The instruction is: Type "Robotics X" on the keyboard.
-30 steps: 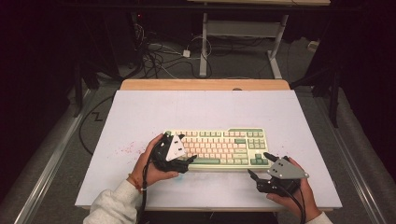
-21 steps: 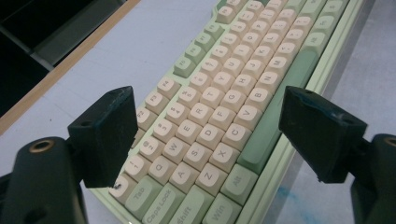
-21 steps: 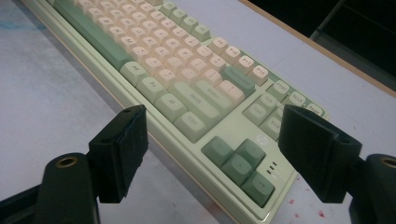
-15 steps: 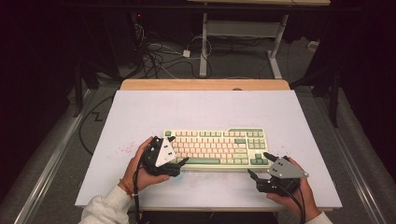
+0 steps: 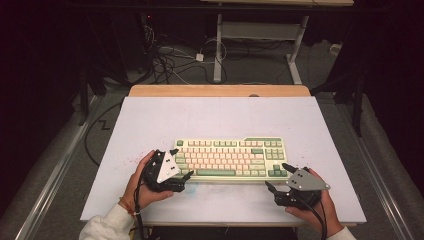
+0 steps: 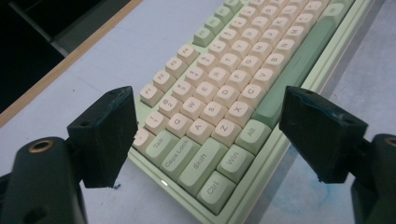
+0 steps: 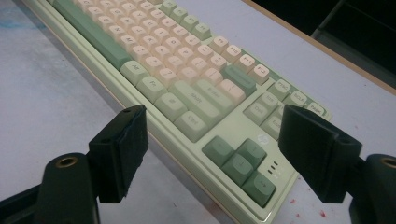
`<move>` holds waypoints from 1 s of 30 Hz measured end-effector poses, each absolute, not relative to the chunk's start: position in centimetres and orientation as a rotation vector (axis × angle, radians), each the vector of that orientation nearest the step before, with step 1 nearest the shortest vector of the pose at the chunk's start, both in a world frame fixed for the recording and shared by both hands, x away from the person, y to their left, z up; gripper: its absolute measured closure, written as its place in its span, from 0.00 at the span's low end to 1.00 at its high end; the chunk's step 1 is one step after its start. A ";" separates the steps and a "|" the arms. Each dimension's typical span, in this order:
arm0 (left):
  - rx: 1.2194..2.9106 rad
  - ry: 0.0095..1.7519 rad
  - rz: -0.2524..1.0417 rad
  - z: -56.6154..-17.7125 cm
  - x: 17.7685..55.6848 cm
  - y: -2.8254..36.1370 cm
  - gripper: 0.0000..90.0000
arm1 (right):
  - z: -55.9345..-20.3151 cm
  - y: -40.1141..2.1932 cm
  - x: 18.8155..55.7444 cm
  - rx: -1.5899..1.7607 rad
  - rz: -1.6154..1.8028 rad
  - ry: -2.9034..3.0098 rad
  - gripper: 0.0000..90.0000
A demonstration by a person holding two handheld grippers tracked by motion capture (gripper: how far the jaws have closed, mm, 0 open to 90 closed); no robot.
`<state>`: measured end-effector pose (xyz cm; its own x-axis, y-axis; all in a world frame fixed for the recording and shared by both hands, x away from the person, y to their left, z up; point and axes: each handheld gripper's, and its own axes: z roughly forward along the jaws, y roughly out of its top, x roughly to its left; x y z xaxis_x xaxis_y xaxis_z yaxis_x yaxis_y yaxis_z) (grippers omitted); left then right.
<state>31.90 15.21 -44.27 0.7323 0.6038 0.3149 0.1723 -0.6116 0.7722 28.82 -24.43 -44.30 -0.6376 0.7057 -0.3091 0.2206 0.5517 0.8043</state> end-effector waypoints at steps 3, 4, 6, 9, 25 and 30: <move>2.187 0.586 0.736 -44.5 31.7 15.5 0.20 | -44.3 -24.4 28.9 0.743 0.998 2.162 0.27; 2.193 0.589 0.740 -44.5 31.6 15.6 0.20 | -44.3 -24.4 28.9 0.745 0.999 2.161 0.27; 2.192 0.597 0.736 -44.6 31.5 15.9 0.20 | -44.3 -24.5 28.9 0.749 1.001 2.159 0.27; 2.194 0.609 0.732 -44.8 31.2 16.4 0.20 | -44.3 -24.5 28.9 0.759 1.003 2.158 0.27; 2.217 0.657 0.722 -45.8 30.6 17.8 0.20 | -43.6 -24.4 29.9 0.740 1.076 2.184 0.38; 2.228 0.665 0.707 -46.0 30.6 17.9 0.20 | -42.7 -23.8 30.6 0.716 1.096 2.206 0.59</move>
